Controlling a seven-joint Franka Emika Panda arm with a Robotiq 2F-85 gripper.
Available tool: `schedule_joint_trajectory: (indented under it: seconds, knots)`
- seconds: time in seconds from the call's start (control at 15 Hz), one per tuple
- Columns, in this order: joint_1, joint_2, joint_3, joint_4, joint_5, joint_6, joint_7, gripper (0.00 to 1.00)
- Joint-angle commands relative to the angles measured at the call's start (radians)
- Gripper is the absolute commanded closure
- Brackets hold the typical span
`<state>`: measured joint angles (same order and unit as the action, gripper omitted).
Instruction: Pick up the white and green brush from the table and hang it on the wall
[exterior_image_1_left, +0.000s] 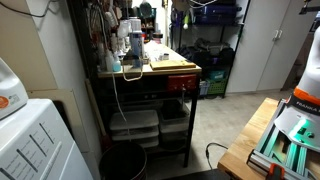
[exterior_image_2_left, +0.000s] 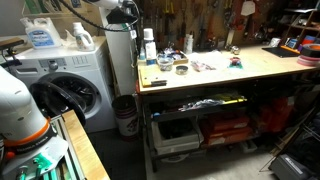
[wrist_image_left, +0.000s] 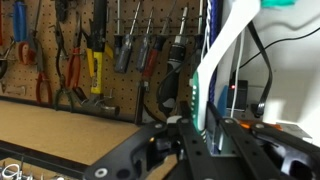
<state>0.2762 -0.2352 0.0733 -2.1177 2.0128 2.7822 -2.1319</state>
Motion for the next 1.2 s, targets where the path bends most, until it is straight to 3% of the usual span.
schedule_joint_trajectory:
  seconds: [0.0, 1.13]
  knots:
    - [0.009, 0.018, 0.009, 0.016, -0.06, 0.017, 0.06, 0.95]
    - [0.001, 0.055, 0.032, 0.037, -0.355, 0.025, 0.363, 0.95]
